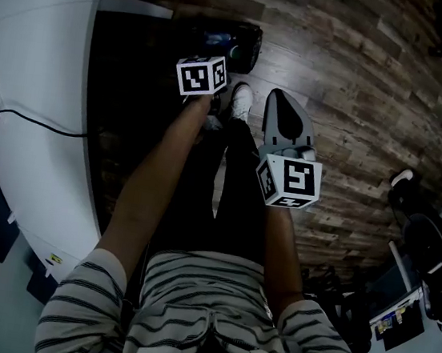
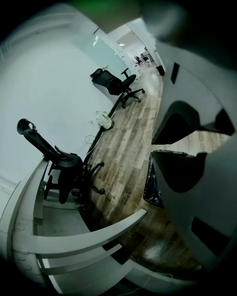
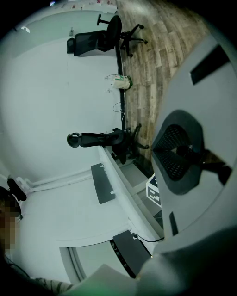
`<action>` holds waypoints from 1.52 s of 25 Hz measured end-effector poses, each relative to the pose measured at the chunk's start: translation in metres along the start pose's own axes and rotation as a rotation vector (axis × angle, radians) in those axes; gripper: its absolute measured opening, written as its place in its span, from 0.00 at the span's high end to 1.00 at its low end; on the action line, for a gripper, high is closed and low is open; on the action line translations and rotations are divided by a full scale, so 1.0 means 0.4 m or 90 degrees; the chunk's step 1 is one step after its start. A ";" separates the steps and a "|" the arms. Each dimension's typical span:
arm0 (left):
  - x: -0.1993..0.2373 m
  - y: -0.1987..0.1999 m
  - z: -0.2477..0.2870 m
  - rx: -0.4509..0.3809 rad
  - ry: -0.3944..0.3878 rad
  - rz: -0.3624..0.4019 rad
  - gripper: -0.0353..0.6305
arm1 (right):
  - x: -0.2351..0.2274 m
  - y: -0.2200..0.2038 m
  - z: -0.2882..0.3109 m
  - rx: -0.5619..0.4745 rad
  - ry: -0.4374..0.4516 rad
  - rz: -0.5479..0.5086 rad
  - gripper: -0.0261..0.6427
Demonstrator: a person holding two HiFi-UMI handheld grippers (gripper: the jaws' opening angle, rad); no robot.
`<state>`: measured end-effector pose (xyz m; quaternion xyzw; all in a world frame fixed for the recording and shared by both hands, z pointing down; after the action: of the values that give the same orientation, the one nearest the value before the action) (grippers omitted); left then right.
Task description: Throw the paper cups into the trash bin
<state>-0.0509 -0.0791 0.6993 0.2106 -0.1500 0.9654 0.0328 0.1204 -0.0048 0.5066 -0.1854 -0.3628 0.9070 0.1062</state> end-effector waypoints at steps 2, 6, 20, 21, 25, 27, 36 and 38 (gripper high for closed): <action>-0.007 0.002 -0.026 -0.007 -0.003 0.002 0.85 | 0.007 0.011 -0.007 -0.004 0.003 -0.004 0.94; -0.025 0.013 -0.085 -0.023 -0.005 0.025 0.88 | 0.025 0.040 -0.025 -0.013 0.011 -0.012 0.94; -0.123 0.067 -0.316 -0.123 -0.009 0.046 0.91 | 0.078 0.119 -0.108 -0.035 0.043 -0.019 0.94; -0.129 0.070 -0.333 -0.130 -0.010 0.047 0.91 | 0.081 0.127 -0.115 -0.038 0.044 -0.020 0.94; -0.153 0.082 -0.405 -0.162 -0.018 0.044 0.91 | 0.092 0.161 -0.144 -0.051 0.049 -0.025 0.94; -0.166 0.090 -0.438 -0.179 -0.018 0.047 0.91 | 0.094 0.176 -0.153 -0.058 0.054 -0.024 0.94; -0.214 0.097 -0.605 -0.249 -0.021 0.067 0.91 | 0.128 0.222 -0.214 -0.071 0.071 -0.037 0.94; -0.220 0.103 -0.642 -0.264 -0.021 0.071 0.91 | 0.141 0.238 -0.223 -0.077 0.076 -0.049 0.94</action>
<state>-0.0779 -0.0405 0.4288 0.2068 -0.3573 0.9106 0.0195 0.1004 0.0012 0.3659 -0.2308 -0.4171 0.8660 0.1508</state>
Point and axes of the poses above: the fingertips, and each gripper's own axes: z forward along the fingers, x to its left, y out of its top, the point moved 7 cm from there along -z, backward along the fingers, and after that the axes turned 11 degrees about x, right-handed, at the moved point
